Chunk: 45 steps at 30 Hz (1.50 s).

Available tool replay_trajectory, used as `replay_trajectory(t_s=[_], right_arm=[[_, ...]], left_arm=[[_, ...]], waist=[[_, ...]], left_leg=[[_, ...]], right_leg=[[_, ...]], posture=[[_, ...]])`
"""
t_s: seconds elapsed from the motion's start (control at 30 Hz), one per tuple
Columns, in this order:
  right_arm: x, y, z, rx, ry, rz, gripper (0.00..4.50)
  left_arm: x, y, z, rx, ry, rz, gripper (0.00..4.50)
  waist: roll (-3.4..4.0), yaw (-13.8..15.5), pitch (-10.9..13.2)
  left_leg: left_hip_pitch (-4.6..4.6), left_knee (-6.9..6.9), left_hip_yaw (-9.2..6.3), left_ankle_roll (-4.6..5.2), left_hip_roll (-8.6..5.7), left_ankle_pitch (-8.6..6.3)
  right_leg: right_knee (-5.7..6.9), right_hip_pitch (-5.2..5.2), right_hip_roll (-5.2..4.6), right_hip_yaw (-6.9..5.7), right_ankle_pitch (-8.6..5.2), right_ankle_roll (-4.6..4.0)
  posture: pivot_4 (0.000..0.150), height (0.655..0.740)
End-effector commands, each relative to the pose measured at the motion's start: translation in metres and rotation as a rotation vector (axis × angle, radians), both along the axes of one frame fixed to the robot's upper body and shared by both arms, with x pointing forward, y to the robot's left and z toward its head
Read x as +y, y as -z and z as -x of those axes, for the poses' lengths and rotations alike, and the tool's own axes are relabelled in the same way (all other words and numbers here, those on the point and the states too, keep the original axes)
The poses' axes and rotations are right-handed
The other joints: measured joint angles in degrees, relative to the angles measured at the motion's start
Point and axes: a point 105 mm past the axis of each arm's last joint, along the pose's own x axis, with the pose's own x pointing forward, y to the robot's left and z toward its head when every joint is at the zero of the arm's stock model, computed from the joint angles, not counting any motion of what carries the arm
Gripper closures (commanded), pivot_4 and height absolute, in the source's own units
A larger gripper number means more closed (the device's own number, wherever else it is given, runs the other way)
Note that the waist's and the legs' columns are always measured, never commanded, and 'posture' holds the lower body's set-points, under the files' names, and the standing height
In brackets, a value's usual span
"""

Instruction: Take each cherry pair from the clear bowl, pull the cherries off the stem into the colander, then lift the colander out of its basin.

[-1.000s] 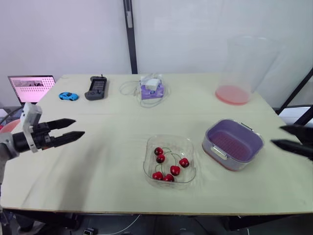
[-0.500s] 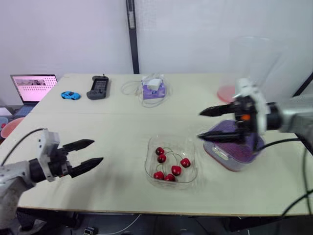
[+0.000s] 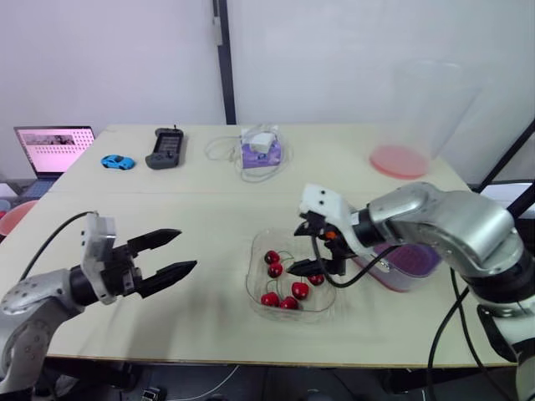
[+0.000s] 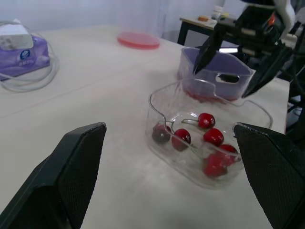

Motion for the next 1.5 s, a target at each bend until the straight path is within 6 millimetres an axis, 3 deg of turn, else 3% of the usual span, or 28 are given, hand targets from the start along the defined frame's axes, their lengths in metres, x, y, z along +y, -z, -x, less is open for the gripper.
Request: replay_trajectory(t_s=[0.03, 0.07, 0.3, 0.57, 1.0, 1.13, 1.5], right_arm=[[0.005, 0.003, -0.004, -0.039, 0.044, 0.027, 0.00], [0.008, 0.007, -0.005, -0.030, 0.054, 0.027, 0.00], [0.022, 0.028, -0.016, -0.043, 0.133, 0.038, 3.26], [0.031, 0.049, -0.019, -0.004, 0.176, 0.022, 3.26], [0.036, 0.053, -0.024, -0.027, 0.192, 0.009, 3.26], [0.038, 0.047, -0.021, -0.022, 0.182, -0.007, 1.53], [0.036, 0.057, -0.023, 0.005, 0.261, -0.023, 1.53]], left_arm=[[-0.007, -0.004, -0.003, -0.023, 0.025, 0.000, 0.02], [-0.008, -0.004, -0.004, -0.023, 0.032, 0.001, 0.02], [-0.014, -0.007, -0.008, -0.025, 0.063, 0.000, 0.00], [-0.014, -0.009, -0.007, -0.027, 0.066, -0.019, 0.00], [-0.012, -0.010, -0.007, -0.018, 0.055, -0.033, 0.00], [-0.011, -0.009, -0.008, -0.013, 0.053, -0.034, 0.00], [-0.013, -0.005, -0.008, -0.006, 0.065, -0.045, 0.00]], waist=[[0.00, -0.1, 0.0], [0.00, -0.1, 0.0], [0.00, -0.2, 0.0], [0.00, -0.3, 0.0], [0.00, -0.3, 0.0], [0.00, -0.3, 0.0], [0.00, -0.3, 0.0]], left_leg=[[-0.02, 0.01, 0.01, 0.00, -0.01, 0.00], [-0.02, 0.01, 0.01, 0.00, -0.01, 0.00], [-0.03, 0.01, -0.01, 0.00, 0.00, 0.00], [-0.08, 0.04, -0.02, -0.01, 0.00, 0.01], [-0.10, 0.03, -0.01, -0.01, 0.00, 0.01], [-0.11, 0.03, -0.02, -0.01, 0.00, 0.01], [-0.13, 0.02, -0.02, -0.01, 0.00, 0.01]], right_leg=[[0.00, -0.01, -0.01, 0.00, 0.00, 0.00], [0.00, -0.01, -0.01, 0.00, 0.00, 0.00], [0.14, -0.13, 0.03, 0.01, 0.00, 0.00], [0.17, -0.17, 0.03, 0.01, 0.00, 0.00], [0.20, -0.22, 0.04, 0.01, 0.00, 0.00], [0.20, -0.22, 0.04, 0.01, 0.00, 0.00], [0.23, -0.27, 0.04, 0.02, 0.00, -0.01]], posture=[[0.150, 0.7332], [0.150, 0.7332], [0.150, 0.7332], [0.150, 0.7332], [0.150, 0.7332], [0.150, 0.7332], [0.150, 0.7332]])
